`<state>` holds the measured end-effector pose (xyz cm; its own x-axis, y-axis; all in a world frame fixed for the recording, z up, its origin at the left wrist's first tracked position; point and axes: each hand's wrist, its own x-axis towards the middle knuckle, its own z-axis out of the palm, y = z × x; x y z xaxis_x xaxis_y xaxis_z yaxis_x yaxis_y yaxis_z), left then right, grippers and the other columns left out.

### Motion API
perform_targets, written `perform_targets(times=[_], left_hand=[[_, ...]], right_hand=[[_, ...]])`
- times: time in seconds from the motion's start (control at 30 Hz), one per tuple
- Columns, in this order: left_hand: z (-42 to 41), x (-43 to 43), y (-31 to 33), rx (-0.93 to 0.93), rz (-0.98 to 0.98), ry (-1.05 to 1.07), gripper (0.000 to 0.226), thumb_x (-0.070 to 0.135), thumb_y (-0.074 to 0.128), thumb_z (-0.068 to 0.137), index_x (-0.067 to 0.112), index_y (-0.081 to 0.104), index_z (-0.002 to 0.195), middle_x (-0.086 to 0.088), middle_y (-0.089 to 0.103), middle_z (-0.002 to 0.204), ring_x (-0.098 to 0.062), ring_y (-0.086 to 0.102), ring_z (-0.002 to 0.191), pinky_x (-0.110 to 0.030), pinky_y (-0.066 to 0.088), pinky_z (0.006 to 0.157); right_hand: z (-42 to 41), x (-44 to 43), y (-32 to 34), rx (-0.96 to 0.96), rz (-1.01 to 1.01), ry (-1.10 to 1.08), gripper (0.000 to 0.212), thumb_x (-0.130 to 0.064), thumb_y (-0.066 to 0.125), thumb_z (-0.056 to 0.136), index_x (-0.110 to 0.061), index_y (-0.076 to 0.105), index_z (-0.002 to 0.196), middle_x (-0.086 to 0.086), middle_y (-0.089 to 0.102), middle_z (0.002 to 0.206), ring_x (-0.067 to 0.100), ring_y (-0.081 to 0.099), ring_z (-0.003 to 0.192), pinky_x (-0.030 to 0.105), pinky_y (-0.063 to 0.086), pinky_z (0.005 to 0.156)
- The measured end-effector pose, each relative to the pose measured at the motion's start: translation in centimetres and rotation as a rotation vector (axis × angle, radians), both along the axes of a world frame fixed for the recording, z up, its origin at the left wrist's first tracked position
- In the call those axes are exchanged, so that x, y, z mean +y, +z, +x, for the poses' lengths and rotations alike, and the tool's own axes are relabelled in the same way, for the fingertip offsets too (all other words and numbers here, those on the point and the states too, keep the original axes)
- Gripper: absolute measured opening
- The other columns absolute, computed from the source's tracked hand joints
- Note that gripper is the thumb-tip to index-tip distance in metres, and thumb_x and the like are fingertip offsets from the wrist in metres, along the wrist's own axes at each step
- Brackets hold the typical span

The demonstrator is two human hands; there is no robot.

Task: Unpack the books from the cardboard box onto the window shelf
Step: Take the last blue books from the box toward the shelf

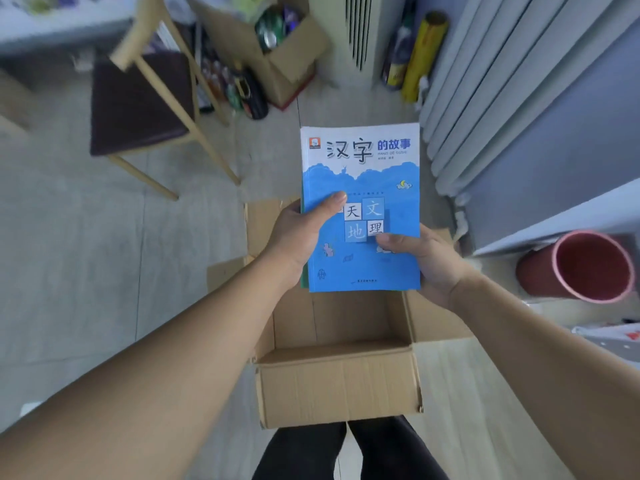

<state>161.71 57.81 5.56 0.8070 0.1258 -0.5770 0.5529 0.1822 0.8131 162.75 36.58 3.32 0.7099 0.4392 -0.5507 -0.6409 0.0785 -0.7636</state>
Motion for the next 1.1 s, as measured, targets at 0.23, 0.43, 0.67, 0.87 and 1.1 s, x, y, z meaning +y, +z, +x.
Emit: perform_targets(times=[0.23,0.43,0.67,0.87,1.1], left_hand=[[2.4,-0.9,15.4,-0.283,-0.037,-0.009,0.02,0.037,0.083,0.085,0.023,0.082,0.098,-0.005,0.084,0.103,-0.025,0.082,0.09,-0.035,0.064,0.065],[2.0,-2.7,26.1,-0.473,-0.135,-0.155,0.016,0.03,0.076,0.093,0.02,0.08,0.106,-0.005,0.084,0.106,-0.025,0.082,0.09,-0.035,0.064,0.064],[-1.4,-9.2,34.6,-0.642,-0.243,-0.425,0.013,0.029,0.077,0.094,0.019,0.082,0.1,-0.007,0.084,0.104,-0.027,0.082,0.09,-0.038,0.065,0.066],[-8.1,-17.2,38.9,-0.628,-0.341,-0.64,0.022,0.033,0.082,0.089,0.014,0.081,0.101,-0.012,0.084,0.098,-0.03,0.082,0.08,-0.035,0.063,0.057],[-18.0,-26.2,42.5,-0.63,-0.424,-0.904,0.039,0.042,0.087,0.081,0.015,0.077,0.107,-0.012,0.083,0.099,-0.035,0.081,0.082,-0.041,0.064,0.06]], right_hand=[[2.0,-0.5,15.3,-0.217,0.049,-0.155,0.021,-0.031,0.071,0.088,-0.024,0.076,0.107,-0.004,0.082,0.093,0.021,0.08,0.088,0.039,0.064,0.073],[-1.3,-1.2,27.1,-0.418,-0.042,-0.343,0.024,-0.046,0.075,0.084,-0.024,0.08,0.092,-0.008,0.076,0.072,0.014,0.077,0.066,0.029,0.061,0.058],[-9.7,-5.4,35.6,-0.604,-0.277,-0.702,0.015,-0.054,0.085,0.068,-0.042,0.083,0.075,-0.015,0.076,0.068,0.005,0.072,0.063,0.024,0.059,0.058],[-20.1,-11.4,39.9,-0.642,-0.395,-0.987,0.026,-0.045,0.084,0.072,-0.023,0.082,0.086,-0.004,0.076,0.074,0.016,0.071,0.068,0.031,0.064,0.06],[-33.5,-17.5,43.1,-0.665,-0.477,-1.245,0.027,-0.049,0.087,0.066,-0.029,0.086,0.083,0.01,0.083,0.093,0.027,0.076,0.078,0.043,0.067,0.07]])
